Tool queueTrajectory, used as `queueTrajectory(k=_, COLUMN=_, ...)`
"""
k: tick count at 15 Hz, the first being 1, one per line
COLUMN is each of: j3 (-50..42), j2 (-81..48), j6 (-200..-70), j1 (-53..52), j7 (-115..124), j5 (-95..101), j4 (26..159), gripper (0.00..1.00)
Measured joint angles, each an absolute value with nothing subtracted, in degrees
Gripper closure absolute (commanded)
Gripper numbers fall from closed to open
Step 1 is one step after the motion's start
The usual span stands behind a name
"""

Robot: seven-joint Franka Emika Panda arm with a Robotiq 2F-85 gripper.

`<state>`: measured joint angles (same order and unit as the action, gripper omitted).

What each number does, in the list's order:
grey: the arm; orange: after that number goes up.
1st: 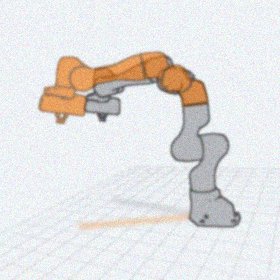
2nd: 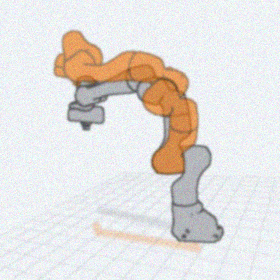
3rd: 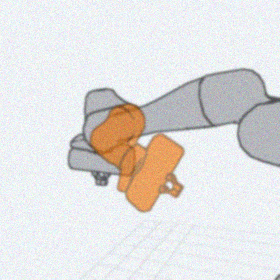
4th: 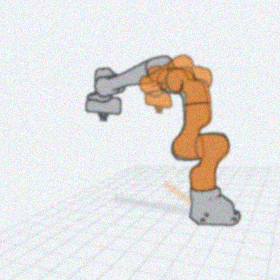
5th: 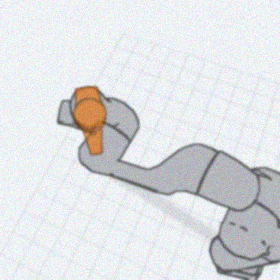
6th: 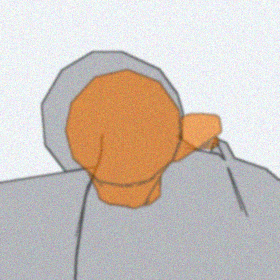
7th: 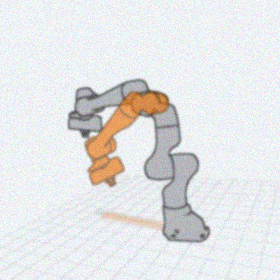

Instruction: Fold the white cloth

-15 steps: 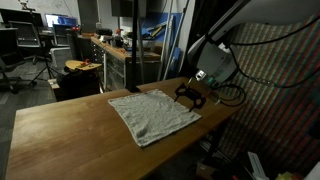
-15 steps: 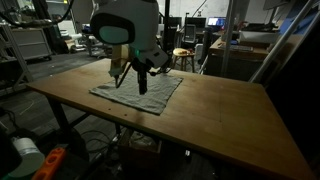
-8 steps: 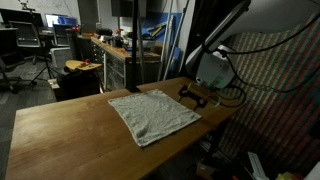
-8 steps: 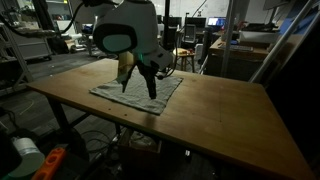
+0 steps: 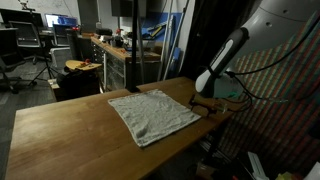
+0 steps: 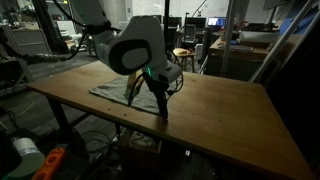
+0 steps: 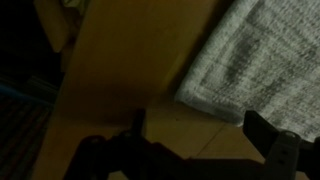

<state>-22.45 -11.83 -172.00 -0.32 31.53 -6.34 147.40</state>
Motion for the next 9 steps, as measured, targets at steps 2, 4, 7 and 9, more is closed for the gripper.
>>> queueTrajectory(k=2, j3=-24.39, j2=-11.86, j6=-170.87, j1=-2.06, j7=33.92, j5=-4.39, j4=147.20, gripper=0.41)
queueTrajectory(k=4, j3=-22.59, j2=-11.00, j6=-168.07, j1=-1.92, j7=34.06, j5=-6.37, j4=146.85, gripper=0.55)
queueTrajectory(k=7, j3=-15.53, j2=-9.14, j6=-162.19, j1=-0.46, j7=33.97, j5=-13.59, j4=145.65, gripper=0.78)
queueTrajectory(k=9, j3=-11.67, j2=-8.52, j6=-158.96, j1=-0.01, j7=33.95, j5=-18.20, j4=144.51, gripper=0.95)
